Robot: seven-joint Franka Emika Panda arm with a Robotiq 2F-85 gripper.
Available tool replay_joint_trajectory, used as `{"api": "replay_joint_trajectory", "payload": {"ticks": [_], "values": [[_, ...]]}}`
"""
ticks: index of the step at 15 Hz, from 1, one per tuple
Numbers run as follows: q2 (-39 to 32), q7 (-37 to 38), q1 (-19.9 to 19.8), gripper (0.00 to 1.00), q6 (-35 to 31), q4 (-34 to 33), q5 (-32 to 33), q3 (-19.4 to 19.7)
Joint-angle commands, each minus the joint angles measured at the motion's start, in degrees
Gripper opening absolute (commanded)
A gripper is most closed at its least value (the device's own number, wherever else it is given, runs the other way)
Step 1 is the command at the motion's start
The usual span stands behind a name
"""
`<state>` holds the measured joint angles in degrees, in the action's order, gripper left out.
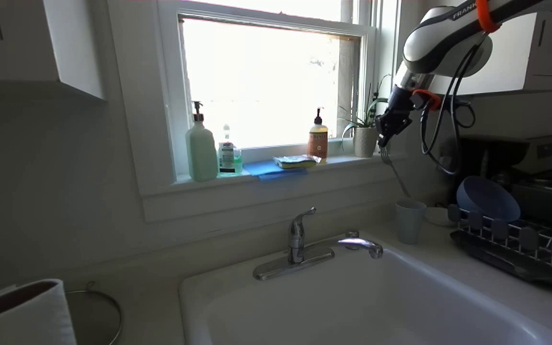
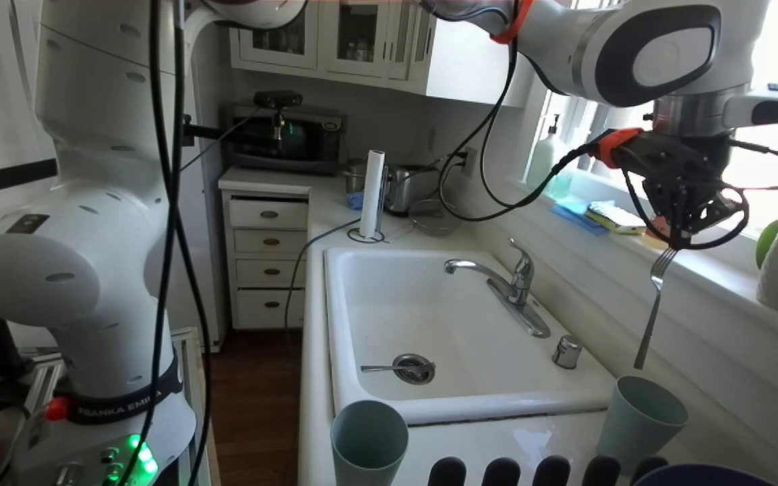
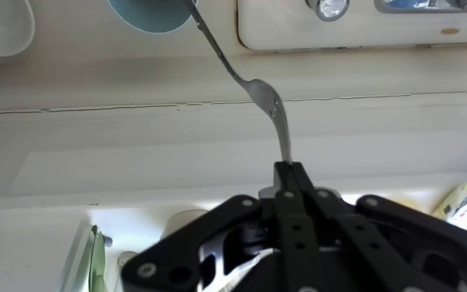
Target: Remove the fork from the grey cup and put it in the sink, then pick another fork from the sink and put it in the grey cup
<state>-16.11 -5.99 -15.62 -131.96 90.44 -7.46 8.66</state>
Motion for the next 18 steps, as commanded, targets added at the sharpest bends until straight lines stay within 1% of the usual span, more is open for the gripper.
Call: {"api": "replay_joint_trajectory", "payload": {"ticks": [1,4,5,10,18], "values": [[-2.4,-5.9,-2.4,0.00,0.1,-1.9,-5.7,-1.0],[-3.7,-9.1,-3.8,0.00,0.2,-1.9,-9.3,-1.4],[-4.1,-9.7,-4.1,0.00,1.1,-2.1,-9.6,-1.3],[-5.2,-11.2,-5.6,0.00,0.8,-1.5,-9.7,-1.0],[-9.0,-10.0,-7.7,0.00,0.6,-2.2,-12.0,-1.4]]}}
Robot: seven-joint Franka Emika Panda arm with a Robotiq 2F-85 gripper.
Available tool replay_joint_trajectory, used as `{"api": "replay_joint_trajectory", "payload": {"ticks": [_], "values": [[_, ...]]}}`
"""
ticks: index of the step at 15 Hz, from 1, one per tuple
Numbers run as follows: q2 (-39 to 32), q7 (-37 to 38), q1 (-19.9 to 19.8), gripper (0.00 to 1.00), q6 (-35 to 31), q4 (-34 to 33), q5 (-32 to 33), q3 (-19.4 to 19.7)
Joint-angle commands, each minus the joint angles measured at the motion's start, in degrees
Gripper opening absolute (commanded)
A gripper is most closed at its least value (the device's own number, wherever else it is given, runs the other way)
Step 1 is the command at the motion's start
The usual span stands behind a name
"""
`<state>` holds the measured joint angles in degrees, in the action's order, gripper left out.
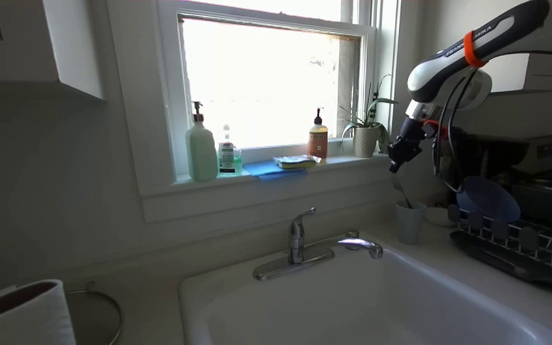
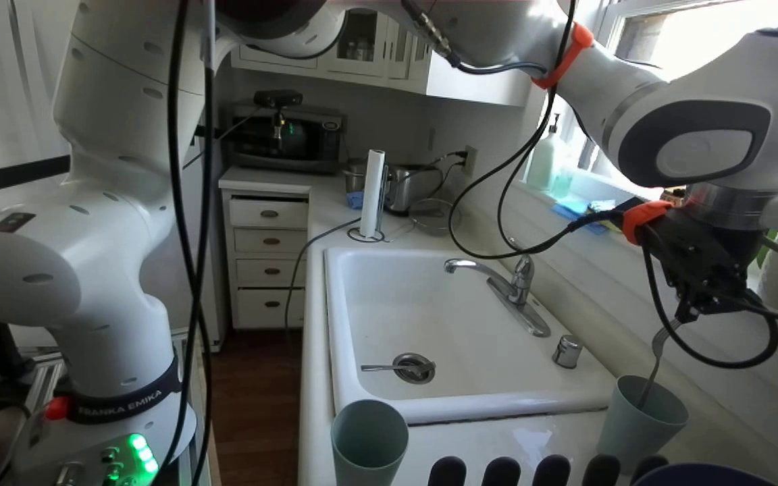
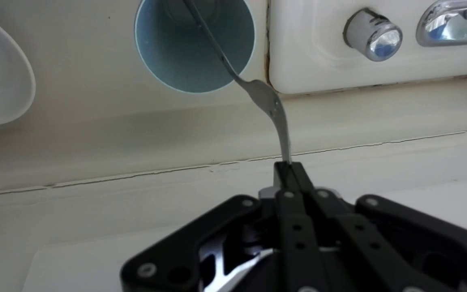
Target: Remove the fork from the grey cup and put it in the sink, then pick another fork from the sink and put it in the grey cup
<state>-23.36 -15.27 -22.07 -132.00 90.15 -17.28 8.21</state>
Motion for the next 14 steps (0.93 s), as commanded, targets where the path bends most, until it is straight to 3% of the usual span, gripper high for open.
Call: {"api": "replay_joint_trajectory", "payload": {"ticks": [1,11,12,14], "values": [[-2.3,-0.6,-1.3,0.00,0.4,-2.0,-2.4,-0.9],[-5.4,1.3,-1.9,0.05,0.5,-4.5,-1.3,-0.6],[-5.3,1.3,-2.1,0.28,0.3,-4.5,-1.4,-0.6],[-5.1,1.4,-2.4,0.30,0.9,-5.0,-1.8,-0.8]]}}
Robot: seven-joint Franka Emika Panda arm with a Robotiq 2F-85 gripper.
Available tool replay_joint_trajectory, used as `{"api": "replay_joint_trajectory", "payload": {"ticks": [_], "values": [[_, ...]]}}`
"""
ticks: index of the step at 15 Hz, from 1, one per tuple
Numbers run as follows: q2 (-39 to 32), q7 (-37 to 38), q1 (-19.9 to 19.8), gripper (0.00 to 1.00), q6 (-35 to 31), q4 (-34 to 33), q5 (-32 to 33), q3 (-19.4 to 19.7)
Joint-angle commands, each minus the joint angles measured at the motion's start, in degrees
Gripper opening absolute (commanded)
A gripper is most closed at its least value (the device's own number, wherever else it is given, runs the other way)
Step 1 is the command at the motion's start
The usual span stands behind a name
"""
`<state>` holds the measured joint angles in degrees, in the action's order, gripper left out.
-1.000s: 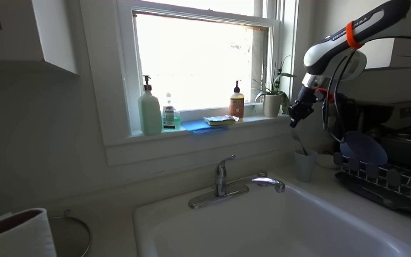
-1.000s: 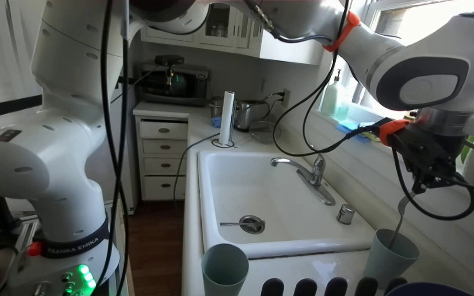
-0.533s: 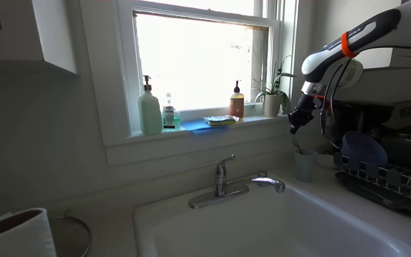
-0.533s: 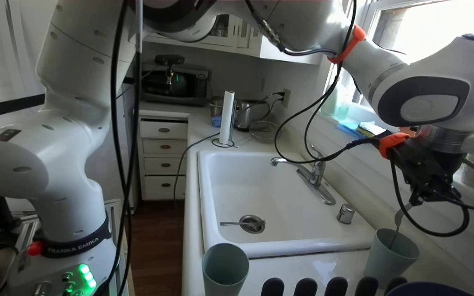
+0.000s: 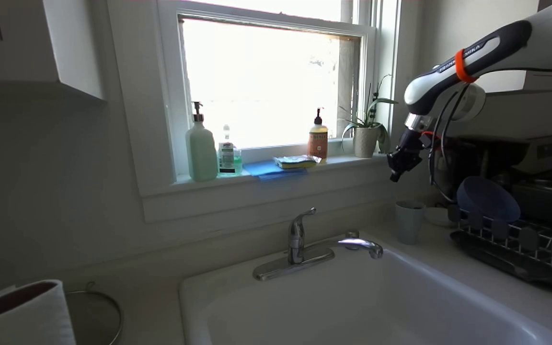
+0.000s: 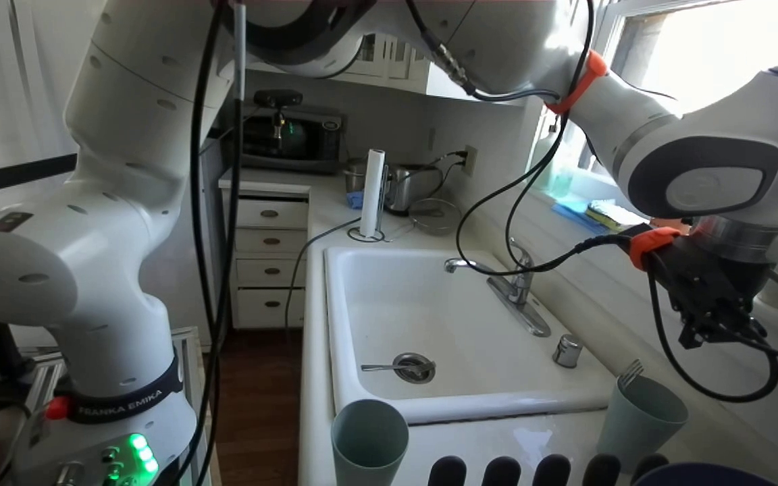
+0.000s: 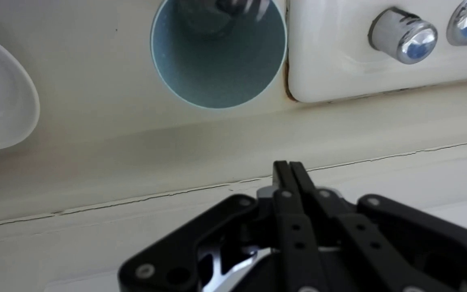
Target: Remove the fork from the grey cup and put it in the sink, then pick another fork from the sink and put it in the grey cup
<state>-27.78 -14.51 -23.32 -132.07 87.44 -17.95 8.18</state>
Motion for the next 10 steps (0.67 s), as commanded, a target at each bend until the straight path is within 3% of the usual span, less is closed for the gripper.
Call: {"api": "replay_joint_trajectory", "payload": {"ticks": [1,10], "values": [[-0.4,0.8,-1.2,0.36,1.4,-2.4,-1.1,-0.8],[5.3,5.7,0.6,0.97,18.5,-7.0,3.6,1.6]]}}
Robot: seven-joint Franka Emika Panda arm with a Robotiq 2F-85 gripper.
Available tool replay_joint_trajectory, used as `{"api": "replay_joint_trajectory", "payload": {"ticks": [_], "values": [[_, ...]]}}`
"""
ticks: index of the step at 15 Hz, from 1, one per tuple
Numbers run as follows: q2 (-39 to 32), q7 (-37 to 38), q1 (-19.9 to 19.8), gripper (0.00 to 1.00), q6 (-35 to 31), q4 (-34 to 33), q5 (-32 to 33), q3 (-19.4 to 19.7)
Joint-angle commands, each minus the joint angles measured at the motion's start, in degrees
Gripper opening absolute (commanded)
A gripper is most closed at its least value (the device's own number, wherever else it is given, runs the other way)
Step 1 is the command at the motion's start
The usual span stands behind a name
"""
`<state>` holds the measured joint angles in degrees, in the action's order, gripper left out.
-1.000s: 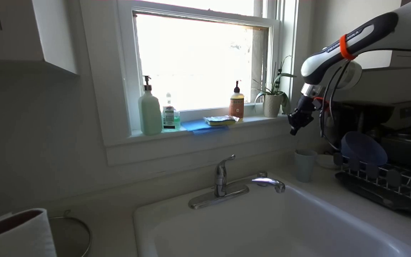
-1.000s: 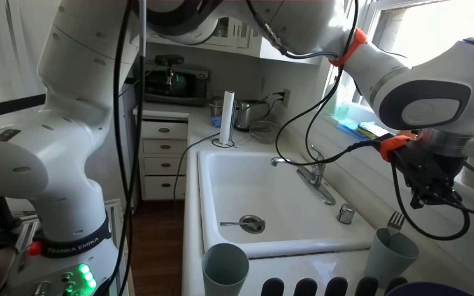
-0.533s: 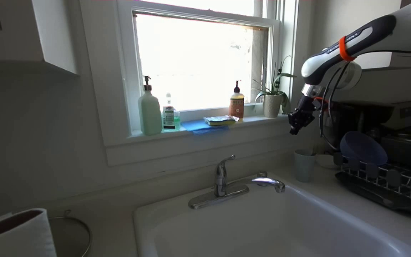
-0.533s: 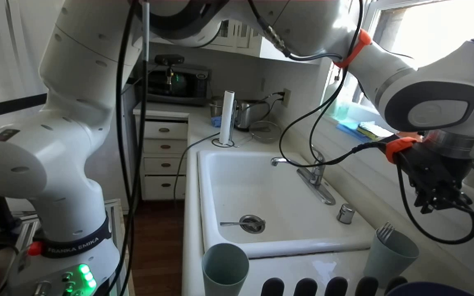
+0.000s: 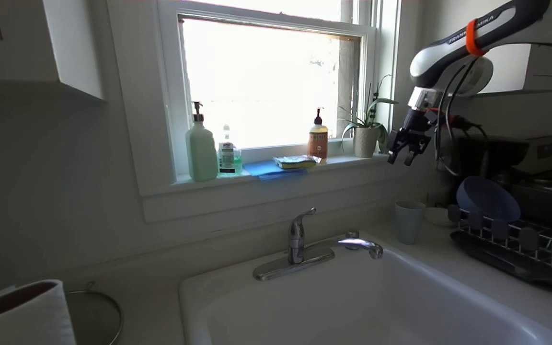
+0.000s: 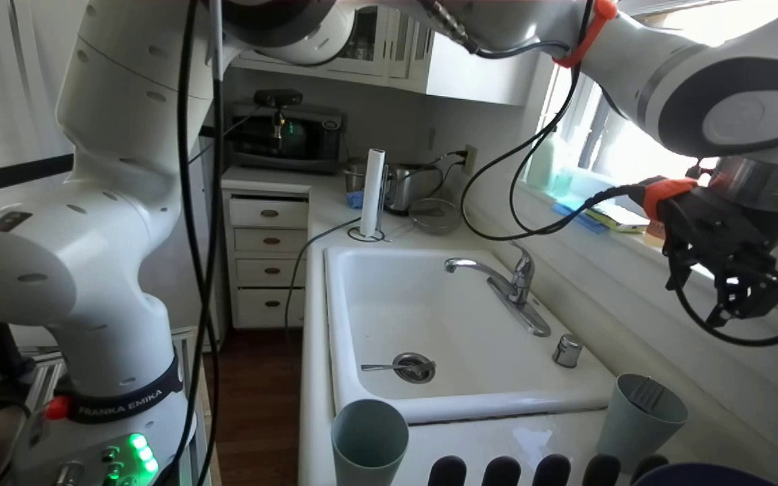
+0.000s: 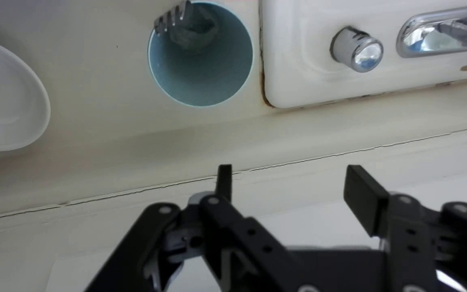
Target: Remove the fork from the grey cup and put it in the sink, then pick another fork from the sink and put it in the grey cup
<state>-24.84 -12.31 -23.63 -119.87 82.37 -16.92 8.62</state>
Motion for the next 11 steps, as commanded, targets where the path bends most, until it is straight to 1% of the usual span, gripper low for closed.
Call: {"api": "replay_joint_trajectory", "payload": {"ticks": [1,6,7,11], "values": [[2.7,6.1,1.4,1.00,8.3,-3.1,3.5,1.8],[3.6,22.0,4.2,1.00,11.9,-7.6,10.2,5.1],[3.8,16.7,2.6,1.00,9.5,-5.3,7.7,3.6],[3.6,17.2,2.8,1.00,9.7,-5.6,8.0,3.7]]}}
